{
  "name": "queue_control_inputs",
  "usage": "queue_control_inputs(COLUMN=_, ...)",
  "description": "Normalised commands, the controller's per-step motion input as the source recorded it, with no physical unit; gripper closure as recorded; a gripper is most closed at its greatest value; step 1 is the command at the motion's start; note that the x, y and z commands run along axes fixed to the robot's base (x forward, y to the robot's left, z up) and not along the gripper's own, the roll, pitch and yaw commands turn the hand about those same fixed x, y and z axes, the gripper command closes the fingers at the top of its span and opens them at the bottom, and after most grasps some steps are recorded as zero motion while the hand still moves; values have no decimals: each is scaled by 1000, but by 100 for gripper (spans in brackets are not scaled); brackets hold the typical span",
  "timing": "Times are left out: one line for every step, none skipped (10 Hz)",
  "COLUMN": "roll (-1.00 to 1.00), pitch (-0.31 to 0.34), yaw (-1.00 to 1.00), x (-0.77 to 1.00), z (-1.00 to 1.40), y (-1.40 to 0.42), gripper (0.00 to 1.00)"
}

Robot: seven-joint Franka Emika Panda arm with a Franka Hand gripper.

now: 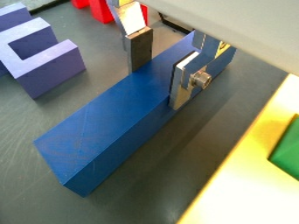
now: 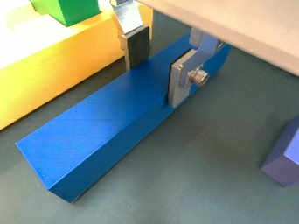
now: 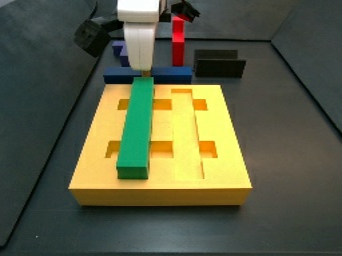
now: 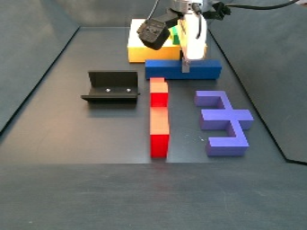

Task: Pick up the blue object. Move up. Move to above the board. Insert the blue object.
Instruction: Pick up the blue object, then move up, then move to above the board.

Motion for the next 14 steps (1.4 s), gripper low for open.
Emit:
queue_control_inputs(roll=0, pitch=0, yaw=0, x=0, z=0, y=0, gripper=100)
queue_control_inputs(roll=0, pitch=0, yaw=0, x=0, z=0, y=0, gripper=100)
queue_control_inputs(roll=0, pitch=0, yaw=0, x=0, z=0, y=0, gripper=100)
queue_control_inputs(roll=0, pitch=0, yaw=0, x=0, z=833, y=0, gripper=100)
queue_control_inputs(roll=-3, pitch=52, yaw=-27, x=-41, z=744, y=-14, gripper=100)
queue_control_inputs(roll=-33, pitch=93, yaw=-28, x=-48, z=455, y=-17, gripper=100)
queue_control_inputs(roll=-65, pitch=77, yaw=-16, x=-3, z=193, y=-6, gripper=100)
queue_control_inputs(roll=0, pitch=0, yaw=0, x=0, z=1400, y=0, gripper=100)
queue_control_inputs(roll=0, pitch=-3, yaw=3, x=-2, z=1400, y=0, gripper=100)
queue_control_inputs(roll=-40, pitch=35, yaw=-2, x=-49, z=1400, y=-6, gripper=100)
queue_control_inputs(roll=-87, pitch=15, yaw=-10, x=-23, z=1400, y=4, gripper=100)
queue_control_inputs(roll=-84, pitch=52, yaw=-10, x=12, z=1400, y=4, gripper=100)
queue_control_inputs(roll=-72, pitch=73, yaw=-12, x=11, z=1400, y=0, gripper=100)
queue_control_inputs(roll=-59, pitch=72, yaw=-13, x=-6, z=898, y=2, gripper=100)
